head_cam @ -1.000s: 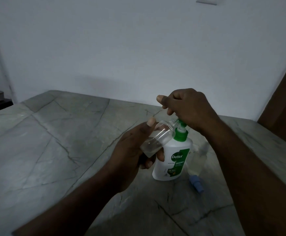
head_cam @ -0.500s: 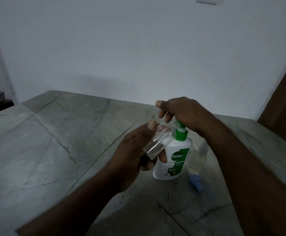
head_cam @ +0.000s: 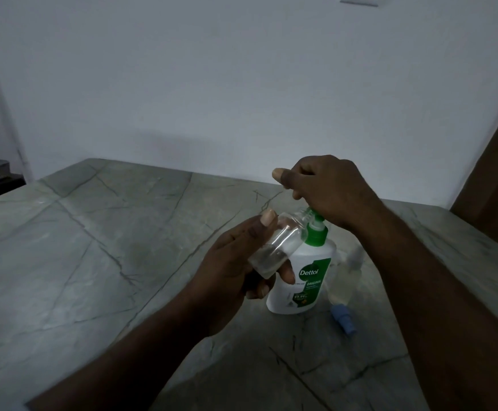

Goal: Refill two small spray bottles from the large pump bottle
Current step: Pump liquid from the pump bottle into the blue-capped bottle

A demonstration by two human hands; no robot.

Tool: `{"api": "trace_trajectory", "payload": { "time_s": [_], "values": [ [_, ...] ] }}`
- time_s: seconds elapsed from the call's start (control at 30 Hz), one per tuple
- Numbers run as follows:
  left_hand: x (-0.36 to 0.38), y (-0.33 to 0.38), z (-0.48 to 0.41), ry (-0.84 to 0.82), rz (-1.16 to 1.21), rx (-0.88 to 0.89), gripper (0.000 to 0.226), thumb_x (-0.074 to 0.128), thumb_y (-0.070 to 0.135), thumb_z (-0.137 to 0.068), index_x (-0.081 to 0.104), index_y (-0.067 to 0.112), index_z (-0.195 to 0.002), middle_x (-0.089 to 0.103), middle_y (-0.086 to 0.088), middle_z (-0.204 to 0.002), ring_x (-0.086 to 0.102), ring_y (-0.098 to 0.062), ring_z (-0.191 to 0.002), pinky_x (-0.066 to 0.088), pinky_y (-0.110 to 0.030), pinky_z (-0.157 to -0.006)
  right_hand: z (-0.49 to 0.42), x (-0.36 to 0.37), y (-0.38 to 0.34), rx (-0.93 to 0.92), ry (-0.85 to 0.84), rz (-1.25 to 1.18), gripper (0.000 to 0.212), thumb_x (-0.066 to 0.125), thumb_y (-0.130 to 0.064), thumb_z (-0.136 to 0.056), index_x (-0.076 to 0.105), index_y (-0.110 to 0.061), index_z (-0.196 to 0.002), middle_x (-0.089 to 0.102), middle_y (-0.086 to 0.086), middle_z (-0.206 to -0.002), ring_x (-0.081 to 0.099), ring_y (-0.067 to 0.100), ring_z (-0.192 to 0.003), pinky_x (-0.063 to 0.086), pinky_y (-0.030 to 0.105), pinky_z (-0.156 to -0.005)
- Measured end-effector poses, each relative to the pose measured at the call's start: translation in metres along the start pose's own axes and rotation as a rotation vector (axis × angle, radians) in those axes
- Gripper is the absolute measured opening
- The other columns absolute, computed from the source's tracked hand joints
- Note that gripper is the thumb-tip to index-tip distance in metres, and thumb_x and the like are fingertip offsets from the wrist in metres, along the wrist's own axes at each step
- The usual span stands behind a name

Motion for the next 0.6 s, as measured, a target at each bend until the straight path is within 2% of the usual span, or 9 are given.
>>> {"api": "trace_trajectory", "payload": {
  "time_s": [0.07, 0.17, 0.23, 0.3, 0.4, 0.5, 0.6],
  "values": [
    [-0.001, 0.000, -0.001, 0.008, 0.003, -0.004, 0.049, 0.049, 0.063, -0.090, 0.072, 0.028, -0.115, 0.068, -0.014, -0.076, 0.048, -0.014, -0.051, 0.036, -0.022, -0.045, 0.000, 0.001, -0.002, -0.002, -0.006, -0.013, 0.045, 0.056, -0.062, -0.094, 0.074, -0.021, -0.086, 0.072, -0.006, -0.083, 0.065, 0.010, -0.078, 0.053, 0.030, -0.069],
    [0.000, 0.001, 0.000, 0.010, 0.008, -0.007, 0.047, 0.049, 0.062, -0.091, 0.073, 0.029, -0.114, 0.069, -0.015, -0.075, 0.046, -0.014, -0.050, 0.035, -0.022, -0.045, 0.000, 0.006, -0.003, 0.028, -0.114, -0.013, 0.041, 0.051, -0.059, -0.098, 0.073, -0.025, -0.089, 0.072, -0.008, -0.085, 0.063, 0.008, -0.078, 0.045, 0.029, -0.066],
    [0.001, 0.001, 0.000, 0.012, 0.009, -0.005, 0.046, 0.049, 0.061, -0.090, 0.075, 0.030, -0.111, 0.069, -0.015, -0.075, 0.045, -0.015, -0.050, 0.034, -0.023, -0.045, -0.001, 0.007, -0.002, 0.037, -0.163, 0.003, 0.041, 0.050, -0.058, -0.099, 0.073, -0.024, -0.097, 0.072, -0.006, -0.091, 0.063, 0.012, -0.084, 0.048, 0.032, -0.072],
    [0.000, 0.001, 0.000, 0.017, 0.007, -0.010, 0.046, 0.049, 0.060, -0.092, 0.075, 0.026, -0.109, 0.068, -0.014, -0.075, 0.046, -0.016, -0.052, 0.034, -0.023, -0.046, -0.002, 0.010, -0.003, 0.050, -0.220, 0.025, 0.041, 0.049, -0.055, -0.100, 0.071, -0.022, -0.107, 0.072, -0.002, -0.100, 0.064, 0.017, -0.094, 0.051, 0.038, -0.085],
    [-0.001, -0.001, 0.000, 0.036, 0.000, -0.037, 0.047, 0.050, 0.060, -0.090, 0.074, 0.024, -0.111, 0.068, -0.014, -0.075, 0.048, -0.016, -0.053, 0.037, -0.023, -0.045, -0.001, 0.015, -0.003, 0.067, -0.289, 0.028, 0.040, 0.050, -0.052, -0.100, 0.070, -0.020, -0.112, 0.070, 0.002, -0.112, 0.062, 0.023, -0.104, 0.048, 0.048, -0.100],
    [-0.002, -0.002, 0.000, 0.053, -0.019, -0.037, 0.053, 0.050, 0.060, -0.089, 0.070, 0.021, -0.119, 0.068, -0.014, -0.074, 0.049, -0.016, -0.053, 0.038, -0.022, -0.045, -0.001, 0.017, -0.001, 0.075, -0.298, 0.000, 0.039, 0.052, -0.053, -0.099, 0.071, -0.021, -0.108, 0.069, 0.002, -0.112, 0.062, 0.023, -0.104, 0.048, 0.050, -0.101],
    [-0.002, -0.002, 0.001, 0.051, -0.012, -0.035, 0.048, 0.050, 0.061, -0.088, 0.073, 0.026, -0.112, 0.068, -0.012, -0.073, 0.049, -0.016, -0.053, 0.037, -0.022, -0.044, -0.001, 0.017, 0.000, 0.070, -0.284, -0.013, 0.039, 0.052, -0.054, -0.098, 0.073, -0.021, -0.102, 0.070, 0.000, -0.105, 0.064, 0.021, -0.098, 0.050, 0.048, -0.098]
  ]
}}
Point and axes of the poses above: each hand's wrist, its own z-axis away from the middle knuckle, its own x-axis out of the palm, y = z × x, the point moved 3 cm from there along -z, towards the middle knuckle
